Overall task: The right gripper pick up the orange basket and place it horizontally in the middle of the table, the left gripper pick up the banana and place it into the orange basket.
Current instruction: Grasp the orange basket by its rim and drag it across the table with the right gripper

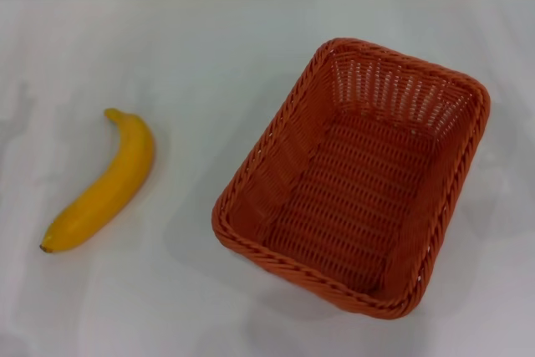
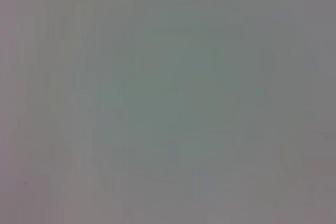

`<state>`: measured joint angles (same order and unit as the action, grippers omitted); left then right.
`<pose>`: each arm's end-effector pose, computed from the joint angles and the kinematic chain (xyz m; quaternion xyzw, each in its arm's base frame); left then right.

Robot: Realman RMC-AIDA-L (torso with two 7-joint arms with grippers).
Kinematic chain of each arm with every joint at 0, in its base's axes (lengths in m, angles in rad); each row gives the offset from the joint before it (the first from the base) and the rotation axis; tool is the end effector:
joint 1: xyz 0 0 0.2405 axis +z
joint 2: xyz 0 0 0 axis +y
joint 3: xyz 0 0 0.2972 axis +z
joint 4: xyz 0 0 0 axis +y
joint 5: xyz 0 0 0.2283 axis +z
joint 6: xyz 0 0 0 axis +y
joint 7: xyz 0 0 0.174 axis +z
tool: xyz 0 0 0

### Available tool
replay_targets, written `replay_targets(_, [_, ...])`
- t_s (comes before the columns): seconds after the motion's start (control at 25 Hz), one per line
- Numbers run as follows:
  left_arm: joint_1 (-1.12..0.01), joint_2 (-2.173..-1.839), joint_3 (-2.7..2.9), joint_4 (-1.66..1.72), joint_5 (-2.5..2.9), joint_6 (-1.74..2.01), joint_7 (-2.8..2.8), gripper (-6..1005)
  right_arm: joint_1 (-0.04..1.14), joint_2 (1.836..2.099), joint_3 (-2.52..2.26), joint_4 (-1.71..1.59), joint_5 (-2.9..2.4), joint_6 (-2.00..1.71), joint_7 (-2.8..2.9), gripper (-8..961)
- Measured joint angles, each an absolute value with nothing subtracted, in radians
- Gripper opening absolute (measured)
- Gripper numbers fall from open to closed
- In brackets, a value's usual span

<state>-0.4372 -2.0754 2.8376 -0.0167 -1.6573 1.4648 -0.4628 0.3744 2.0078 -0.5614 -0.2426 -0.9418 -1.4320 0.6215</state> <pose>-0.3945 0.3596 0.0388 -0.5436 -0.2517 -0.4388 0.6698 0.3864 0.3695 0.0761 -0.6572 0.1743 0.4168 0.6033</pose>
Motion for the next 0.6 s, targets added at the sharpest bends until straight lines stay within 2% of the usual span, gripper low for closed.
replay_targets(0.4, [-0.437,-2.075,2.833,-0.018,-1.661,1.462,-0.465,889,0.379,2.007,-0.564,-0.26,-0.937,-1.426,0.615,870])
replay_targets(0.6, [-0.434,-2.075,2.834,-0.018,-1.661,1.463,-0.465,890,0.373,1.995,-0.652,-0.397,-0.999,-1.388,0.722,870])
